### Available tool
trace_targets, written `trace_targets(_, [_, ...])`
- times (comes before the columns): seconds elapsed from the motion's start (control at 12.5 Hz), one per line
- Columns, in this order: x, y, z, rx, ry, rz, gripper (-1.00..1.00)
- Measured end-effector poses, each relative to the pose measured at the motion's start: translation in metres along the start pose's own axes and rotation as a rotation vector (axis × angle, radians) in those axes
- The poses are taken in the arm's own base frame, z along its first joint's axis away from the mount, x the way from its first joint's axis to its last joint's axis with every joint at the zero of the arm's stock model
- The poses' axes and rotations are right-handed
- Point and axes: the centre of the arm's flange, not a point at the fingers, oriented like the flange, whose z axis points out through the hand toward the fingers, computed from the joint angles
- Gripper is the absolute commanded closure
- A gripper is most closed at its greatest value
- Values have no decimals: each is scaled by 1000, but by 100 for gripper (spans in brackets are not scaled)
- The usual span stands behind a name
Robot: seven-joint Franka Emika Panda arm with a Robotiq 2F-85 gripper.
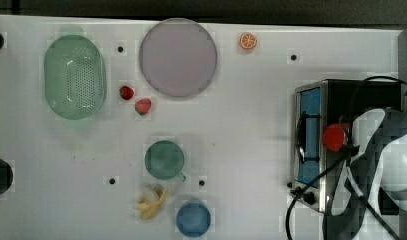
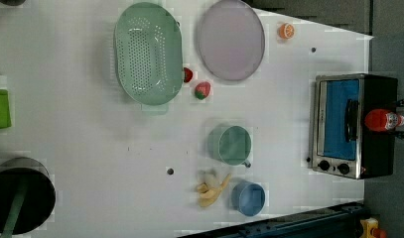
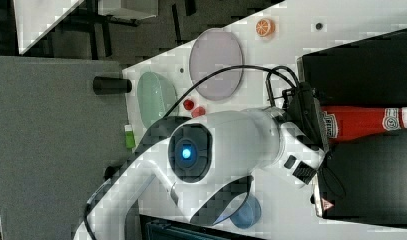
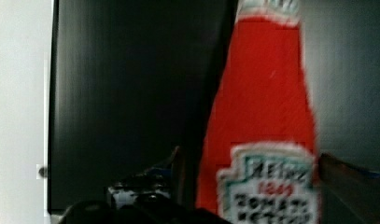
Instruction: Pick Ketchup from oven and place it on table.
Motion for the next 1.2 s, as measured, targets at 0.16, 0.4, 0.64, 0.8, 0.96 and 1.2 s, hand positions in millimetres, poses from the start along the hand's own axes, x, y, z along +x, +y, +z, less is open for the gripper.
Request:
trace_targets(0.16, [-6, -4, 13, -23, -13, -10, -92])
trace_targets(0.4, [-12, -9, 15, 7, -41, 2, -29])
trace_targets(0.64, [-10, -2, 14, -15, -36, -4, -29])
trace_targets(0.8, [-4, 1, 7, -16, -35, 4, -29])
trace_targets(0.96, [-1, -7, -7, -33, -3, -34, -29])
trace_targets(1.2, [-14, -24, -56, -68, -4, -150, -29])
